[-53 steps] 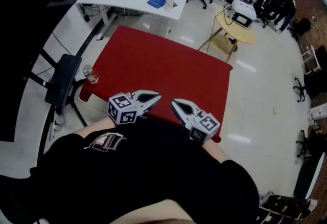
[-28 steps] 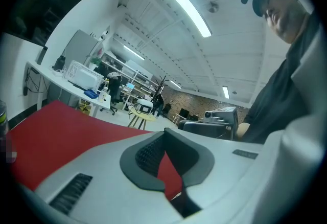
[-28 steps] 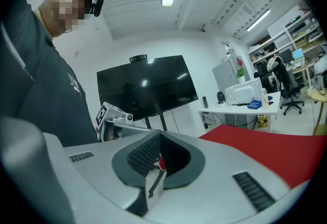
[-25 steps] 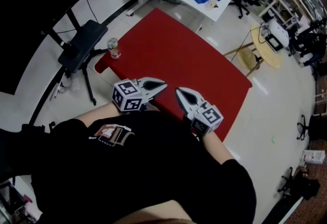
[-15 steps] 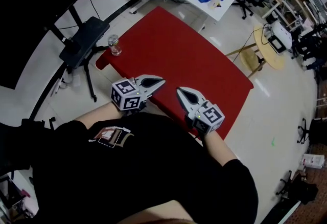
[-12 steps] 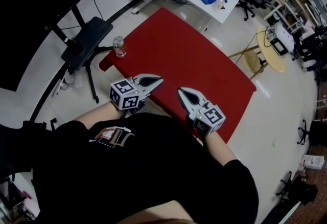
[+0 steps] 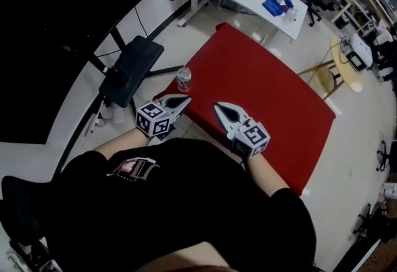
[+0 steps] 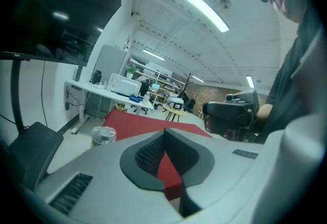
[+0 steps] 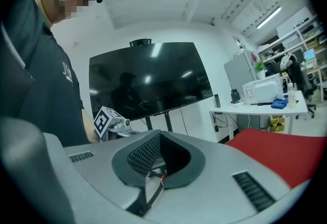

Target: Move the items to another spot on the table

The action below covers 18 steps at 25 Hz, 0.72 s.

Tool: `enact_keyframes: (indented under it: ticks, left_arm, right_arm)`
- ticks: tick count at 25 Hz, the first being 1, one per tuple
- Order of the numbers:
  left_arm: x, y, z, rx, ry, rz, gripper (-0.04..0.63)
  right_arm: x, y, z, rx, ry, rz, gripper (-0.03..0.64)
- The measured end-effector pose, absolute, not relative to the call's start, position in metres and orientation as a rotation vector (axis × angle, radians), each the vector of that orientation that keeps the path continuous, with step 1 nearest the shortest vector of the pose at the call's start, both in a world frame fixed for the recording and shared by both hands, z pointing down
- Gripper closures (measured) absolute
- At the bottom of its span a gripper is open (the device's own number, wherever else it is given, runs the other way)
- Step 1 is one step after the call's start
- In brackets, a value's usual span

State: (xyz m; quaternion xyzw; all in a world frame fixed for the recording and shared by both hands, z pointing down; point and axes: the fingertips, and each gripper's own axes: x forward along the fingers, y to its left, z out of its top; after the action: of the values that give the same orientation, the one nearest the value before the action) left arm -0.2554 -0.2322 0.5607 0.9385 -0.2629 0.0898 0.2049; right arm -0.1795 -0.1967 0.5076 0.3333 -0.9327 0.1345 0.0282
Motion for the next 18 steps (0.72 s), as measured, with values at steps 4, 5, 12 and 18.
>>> enact_keyframes:
  ticks: [4, 5, 12, 18]
  left_arm:
    - [-0.295, -0.265, 0.599, 2.576, -0.884, 0.321, 0.591]
    - [-0.302, -0.273, 0.610, 2.576, -0.928, 0.348, 0.591]
    - [-0.324, -0.311, 0.694, 2.501, -1.038, 0.459, 0.346]
    - [-0.312, -0.354, 0.744, 2.483, -1.073, 0.581, 0.201]
  right_arm:
    - [-0.216, -0.220, 0.510, 0.964, -2.889, 0.414, 0.612]
    - [-0.221, -0.222, 0.512, 0.938, -2.889, 0.416, 0.611]
    - [-0.221, -0.209, 0.534, 0.850, -2.829, 0.465, 0.612]
    - [-0.213, -0.208, 0.545, 0.870, -2.797, 0.488, 0.612]
